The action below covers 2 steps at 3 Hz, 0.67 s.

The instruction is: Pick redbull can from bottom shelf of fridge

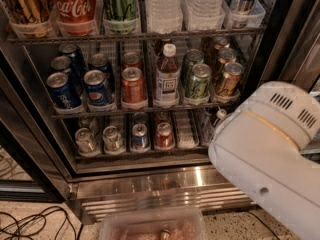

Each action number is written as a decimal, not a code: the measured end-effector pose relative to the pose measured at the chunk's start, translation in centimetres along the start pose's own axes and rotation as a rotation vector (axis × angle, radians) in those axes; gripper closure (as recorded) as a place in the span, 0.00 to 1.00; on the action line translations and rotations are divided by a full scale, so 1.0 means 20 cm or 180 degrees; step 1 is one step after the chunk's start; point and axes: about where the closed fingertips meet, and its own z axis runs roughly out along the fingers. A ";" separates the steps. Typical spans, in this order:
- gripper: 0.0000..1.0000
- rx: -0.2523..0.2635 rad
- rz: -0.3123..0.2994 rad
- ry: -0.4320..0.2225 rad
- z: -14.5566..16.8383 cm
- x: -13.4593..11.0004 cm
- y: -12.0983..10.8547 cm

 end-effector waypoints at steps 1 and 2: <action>1.00 0.0250 -0.0505 -0.0022 0.15 -0.07 -0.02; 1.00 0.0598 -0.0927 -0.0224 0.23 -0.19 -0.09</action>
Offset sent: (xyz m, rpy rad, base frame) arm 0.0177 0.0716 -0.0758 0.0129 -0.0132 0.6137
